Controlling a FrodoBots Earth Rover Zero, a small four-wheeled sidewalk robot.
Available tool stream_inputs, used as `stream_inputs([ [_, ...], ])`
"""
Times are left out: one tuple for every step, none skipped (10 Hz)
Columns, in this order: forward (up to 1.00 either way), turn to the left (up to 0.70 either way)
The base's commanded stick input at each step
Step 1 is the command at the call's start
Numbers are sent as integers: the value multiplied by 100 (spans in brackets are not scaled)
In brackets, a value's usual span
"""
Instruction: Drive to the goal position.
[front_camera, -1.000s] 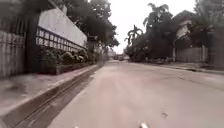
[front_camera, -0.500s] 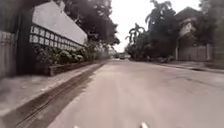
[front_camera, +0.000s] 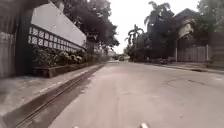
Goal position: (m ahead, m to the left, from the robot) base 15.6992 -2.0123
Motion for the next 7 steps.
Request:
stream_inputs([
  [5, 0],
  [6, 0],
  [5, 0],
  [6, 0],
  [6, 0],
  [6, 0],
  [6, 0],
])
